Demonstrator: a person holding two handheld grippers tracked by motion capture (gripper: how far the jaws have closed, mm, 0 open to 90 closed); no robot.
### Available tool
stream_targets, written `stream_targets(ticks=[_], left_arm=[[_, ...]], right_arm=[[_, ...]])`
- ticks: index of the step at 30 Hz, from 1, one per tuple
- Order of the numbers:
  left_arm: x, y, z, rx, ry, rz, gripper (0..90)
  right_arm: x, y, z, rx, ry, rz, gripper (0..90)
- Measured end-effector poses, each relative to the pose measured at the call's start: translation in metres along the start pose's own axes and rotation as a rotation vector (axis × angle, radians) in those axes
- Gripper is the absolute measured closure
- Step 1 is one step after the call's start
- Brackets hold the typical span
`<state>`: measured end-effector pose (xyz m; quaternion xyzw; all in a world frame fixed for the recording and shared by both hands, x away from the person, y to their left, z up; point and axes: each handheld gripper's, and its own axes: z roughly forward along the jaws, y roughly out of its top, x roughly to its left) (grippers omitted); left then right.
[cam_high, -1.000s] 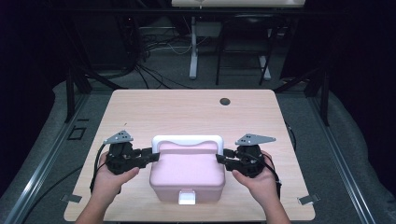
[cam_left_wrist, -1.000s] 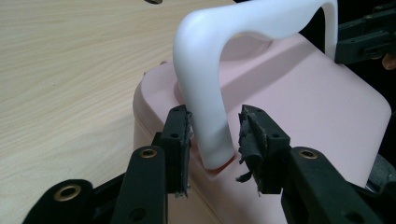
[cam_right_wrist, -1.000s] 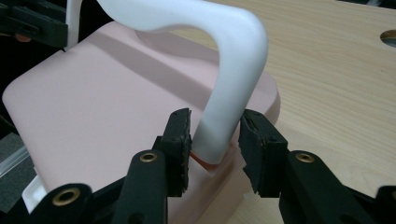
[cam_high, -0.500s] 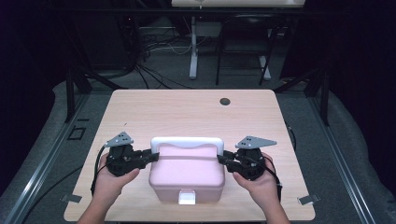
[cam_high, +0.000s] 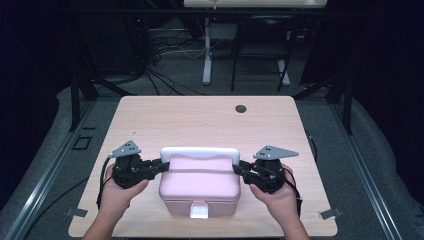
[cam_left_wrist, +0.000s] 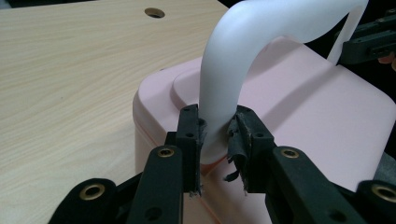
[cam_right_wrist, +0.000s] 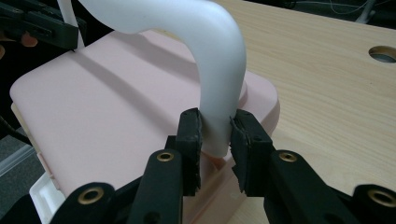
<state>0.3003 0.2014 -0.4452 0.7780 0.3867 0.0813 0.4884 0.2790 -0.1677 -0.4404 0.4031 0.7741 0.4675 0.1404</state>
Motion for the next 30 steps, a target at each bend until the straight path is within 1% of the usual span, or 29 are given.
stream_targets(ticks=[1, 2, 4, 8, 9, 11, 15, 16, 21, 23, 25, 26, 27, 28, 30], left_arm=[[0.000, 0.000, 0.000, 0.000, 0.000, 0.000, 73.5], [0.000, 0.000, 0.000, -0.011, -0.001, -0.004, 73.5], [0.000, 0.001, -0.001, -0.013, -0.003, 0.000, 73.6], [0.001, 0.003, -0.002, -0.015, -0.005, 0.003, 73.6], [0.000, 0.003, -0.002, -0.020, -0.007, -0.003, 73.6], [0.000, 0.004, -0.002, -0.021, -0.004, 0.004, 73.7], [0.000, 0.008, -0.006, -0.026, 0.002, 0.008, 73.7], [0.000, 0.008, -0.006, -0.033, 0.002, -0.004, 73.7], [0.001, 0.011, -0.008, -0.037, 0.000, -0.010, 73.7], [0.002, 0.013, -0.009, -0.038, -0.002, -0.013, 73.7], [0.002, 0.015, -0.009, -0.033, -0.002, -0.002, 73.7], [0.002, 0.017, -0.009, -0.034, -0.001, -0.007, 73.6], [0.002, 0.018, -0.009, -0.029, 0.002, 0.004, 73.6], [0.002, 0.019, -0.009, -0.032, 0.001, -0.004, 73.6], [0.003, 0.019, -0.010, -0.033, 0.003, 0.004, 73.3]], right_arm=[[0.000, 0.000, 0.000, 0.000, 0.000, 0.000, 73.6], [0.000, 0.000, 0.000, -0.002, -0.001, -0.002, 73.6], [0.001, 0.001, -0.001, -0.013, -0.006, -0.006, 73.6], [0.001, 0.002, -0.002, -0.021, -0.003, 0.006, 73.6], [0.000, 0.003, -0.002, -0.020, -0.003, 0.006, 73.5], [0.000, 0.005, -0.002, -0.021, -0.004, 0.011, 73.4], [0.001, 0.012, -0.002, -0.016, -0.012, 0.004, 73.3], [0.001, 0.014, -0.002, -0.016, -0.014, -0.002, 73.3], [0.001, 0.018, -0.001, -0.021, -0.015, 0.001, 73.4], [0.001, 0.019, -0.001, -0.029, -0.018, 0.000, 73.4], [0.001, 0.020, -0.001, -0.036, -0.019, 0.000, 73.5], [0.001, 0.020, -0.002, -0.040, -0.020, 0.003, 73.6], [0.001, 0.020, -0.002, -0.046, -0.018, 0.009, 73.6], [0.001, 0.020, -0.002, -0.053, -0.019, 0.007, 73.6], [0.001, 0.021, -0.004, -0.067, -0.020, 0.010, 73.7]])
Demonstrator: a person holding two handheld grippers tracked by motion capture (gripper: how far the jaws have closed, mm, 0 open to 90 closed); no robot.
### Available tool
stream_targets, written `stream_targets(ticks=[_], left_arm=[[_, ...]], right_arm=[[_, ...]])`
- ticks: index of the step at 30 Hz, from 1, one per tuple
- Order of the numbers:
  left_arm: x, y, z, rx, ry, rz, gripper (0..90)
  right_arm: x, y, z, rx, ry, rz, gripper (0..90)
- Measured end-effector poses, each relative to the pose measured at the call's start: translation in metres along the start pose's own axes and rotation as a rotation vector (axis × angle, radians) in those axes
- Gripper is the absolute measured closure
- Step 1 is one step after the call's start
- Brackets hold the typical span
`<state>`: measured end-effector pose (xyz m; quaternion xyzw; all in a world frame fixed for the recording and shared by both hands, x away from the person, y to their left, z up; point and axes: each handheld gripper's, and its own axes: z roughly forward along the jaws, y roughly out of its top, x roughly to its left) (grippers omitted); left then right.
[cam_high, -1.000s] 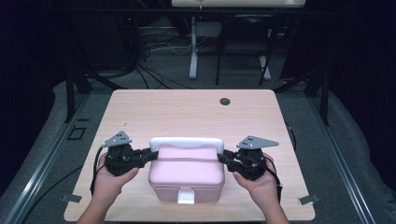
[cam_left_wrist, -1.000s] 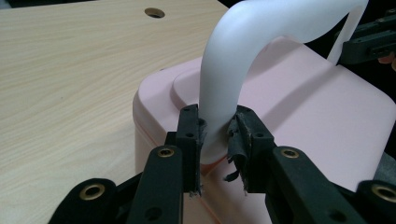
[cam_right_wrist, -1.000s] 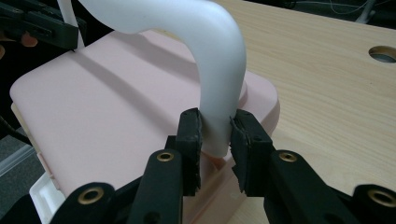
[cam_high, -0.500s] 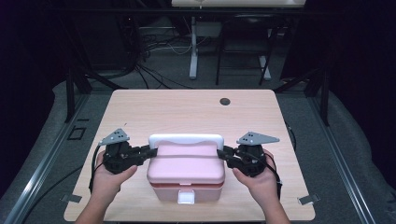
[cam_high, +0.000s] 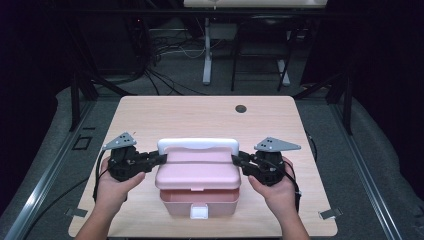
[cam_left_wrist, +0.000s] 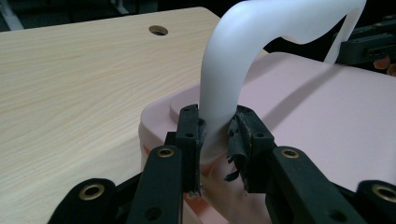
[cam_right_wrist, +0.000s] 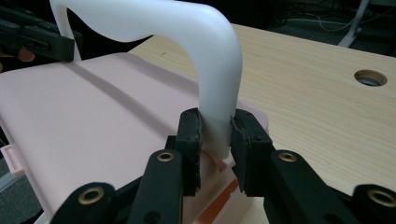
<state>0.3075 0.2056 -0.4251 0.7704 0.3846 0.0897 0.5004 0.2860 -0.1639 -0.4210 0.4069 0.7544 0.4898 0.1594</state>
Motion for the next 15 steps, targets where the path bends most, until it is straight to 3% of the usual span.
stream_targets(ticks=[6, 15], left_arm=[[-0.001, 0.000, -0.002, -0.007, -0.004, -0.012, 71.0], [-0.004, -0.005, -0.025, -0.021, 0.002, 0.030, 65.4]], right_arm=[[0.000, -0.001, 0.000, -0.008, -0.002, 0.006, 73.7], [0.000, 0.000, 0.000, -0.017, 0.001, 0.014, 73.8]])
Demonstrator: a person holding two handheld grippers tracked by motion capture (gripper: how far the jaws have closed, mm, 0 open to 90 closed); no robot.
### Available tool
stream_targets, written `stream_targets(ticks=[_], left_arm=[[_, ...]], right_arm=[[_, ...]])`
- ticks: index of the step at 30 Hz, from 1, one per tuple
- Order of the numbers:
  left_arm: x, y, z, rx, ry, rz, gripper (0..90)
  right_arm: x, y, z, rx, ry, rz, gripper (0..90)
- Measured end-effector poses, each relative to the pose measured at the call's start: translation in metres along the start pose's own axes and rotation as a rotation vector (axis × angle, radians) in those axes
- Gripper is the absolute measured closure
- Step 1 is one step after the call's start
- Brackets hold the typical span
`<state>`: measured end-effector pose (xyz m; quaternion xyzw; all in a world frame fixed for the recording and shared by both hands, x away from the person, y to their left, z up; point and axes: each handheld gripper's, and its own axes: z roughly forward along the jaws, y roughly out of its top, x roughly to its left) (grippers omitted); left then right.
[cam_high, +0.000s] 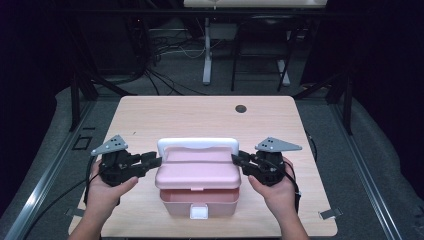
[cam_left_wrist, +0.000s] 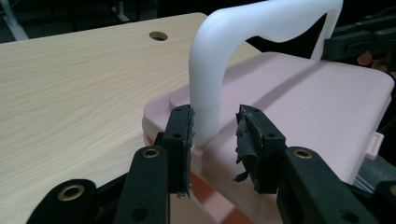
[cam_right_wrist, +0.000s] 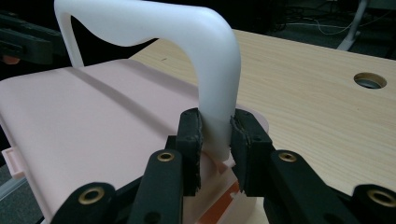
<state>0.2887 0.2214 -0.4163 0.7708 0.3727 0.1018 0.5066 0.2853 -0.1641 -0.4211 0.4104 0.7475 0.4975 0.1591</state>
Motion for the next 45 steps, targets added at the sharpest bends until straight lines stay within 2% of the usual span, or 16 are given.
stream_targets(ticks=[4, 7, 10, 13, 19, 21, 25, 28, 37, 43, 45], left_arm=[[0.000, -0.012, -0.012, 0.001, 0.012, 0.006, 65.3], [0.000, -0.026, -0.019, 0.020, 0.022, 0.020, 65.4], [-0.001, -0.038, -0.024, 0.016, 0.017, 0.014, 65.6], [-0.003, -0.051, -0.025, 0.020, 0.014, 0.007, 66.1], [-0.007, -0.062, -0.018, 0.051, 0.008, 0.015, 66.8], [-0.009, -0.063, -0.015, 0.056, 0.001, 0.013, 67.0], [-0.013, -0.060, -0.009, 0.071, -0.018, 0.034, 67.0], [-0.016, -0.057, -0.006, 0.058, -0.027, 0.036, 67.5], [-0.021, -0.048, -0.009, 0.039, -0.002, 0.063, 68.0], [-0.022, -0.038, -0.011, 0.004, 0.009, 0.074, 68.8], [-0.021, -0.034, -0.011, -0.014, -0.002, 0.076, 69.3]], right_arm=[[0.000, 0.000, -0.001, 0.001, 0.000, -0.005, 73.8], [0.000, 0.000, -0.001, 0.001, 0.000, -0.006, 73.7], [0.001, 0.000, -0.001, 0.004, -0.001, -0.006, 73.8], [0.002, -0.001, -0.001, 0.004, -0.002, -0.007, 73.8], [0.002, -0.002, -0.001, 0.006, -0.003, -0.006, 73.7], [0.002, -0.002, -0.001, 0.002, -0.002, -0.006, 73.7], [0.001, -0.003, -0.001, 0.008, 0.000, -0.004, 73.7], [0.001, -0.003, -0.001, 0.011, 0.002, -0.003, 73.8], [-0.001, -0.003, -0.003, -0.005, 0.001, 0.006, 73.3], [-0.004, -0.003, -0.011, -0.032, -0.018, 0.014, 71.2], [-0.004, -0.002, -0.016, -0.044, -0.027, 0.020, 71.1]])
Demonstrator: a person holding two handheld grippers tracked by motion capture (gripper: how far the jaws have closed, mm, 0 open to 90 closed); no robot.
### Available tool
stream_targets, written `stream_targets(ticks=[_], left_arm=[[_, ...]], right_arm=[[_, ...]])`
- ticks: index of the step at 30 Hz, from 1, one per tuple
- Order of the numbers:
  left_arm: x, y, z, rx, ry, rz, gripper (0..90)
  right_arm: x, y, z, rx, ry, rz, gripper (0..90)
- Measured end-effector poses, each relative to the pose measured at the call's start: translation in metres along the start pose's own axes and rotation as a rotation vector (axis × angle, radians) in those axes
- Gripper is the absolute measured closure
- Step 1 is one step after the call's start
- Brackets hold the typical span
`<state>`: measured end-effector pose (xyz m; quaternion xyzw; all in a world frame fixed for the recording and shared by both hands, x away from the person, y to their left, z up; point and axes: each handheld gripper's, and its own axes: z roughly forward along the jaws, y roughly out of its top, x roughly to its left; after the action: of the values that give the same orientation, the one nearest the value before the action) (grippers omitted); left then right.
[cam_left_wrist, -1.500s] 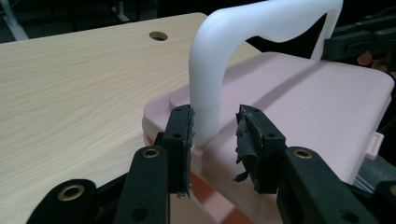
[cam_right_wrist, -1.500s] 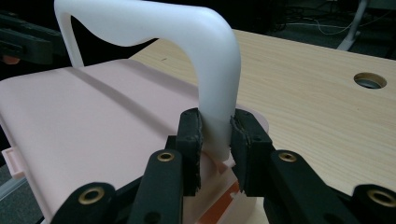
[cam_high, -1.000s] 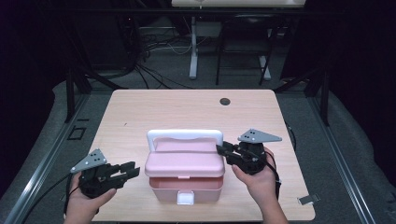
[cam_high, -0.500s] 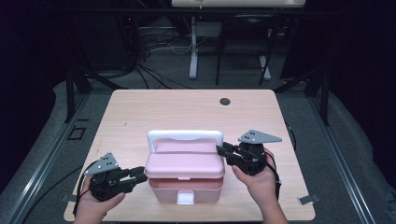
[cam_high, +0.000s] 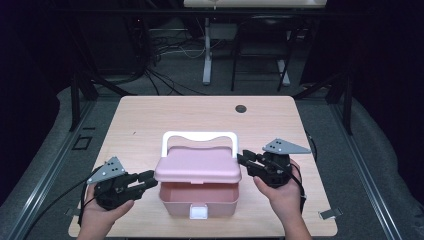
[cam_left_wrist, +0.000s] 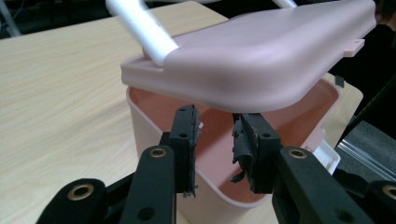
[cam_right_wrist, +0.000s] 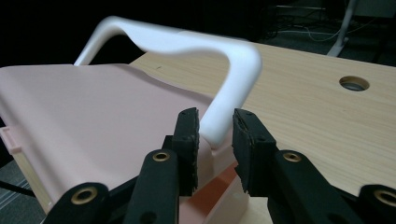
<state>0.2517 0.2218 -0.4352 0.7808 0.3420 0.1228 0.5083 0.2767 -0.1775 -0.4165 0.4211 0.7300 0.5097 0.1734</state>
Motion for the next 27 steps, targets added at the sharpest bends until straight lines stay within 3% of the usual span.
stream_targets(ticks=[7, 15, 27], left_arm=[[-0.002, 0.014, -0.001, -0.032, 0.024, 0.028, 72.1], [0.000, 0.027, -0.004, -0.048, 0.036, 0.031, 74.1], [0.003, 0.039, -0.002, -0.063, 0.050, 0.025, 74.1]], right_arm=[[0.001, -0.002, -0.010, -0.009, -0.015, -0.001, 69.6], [0.002, -0.015, -0.021, -0.002, -0.039, 0.007, 67.7], [0.013, -0.042, -0.002, 0.070, -0.033, -0.005, 57.0]])
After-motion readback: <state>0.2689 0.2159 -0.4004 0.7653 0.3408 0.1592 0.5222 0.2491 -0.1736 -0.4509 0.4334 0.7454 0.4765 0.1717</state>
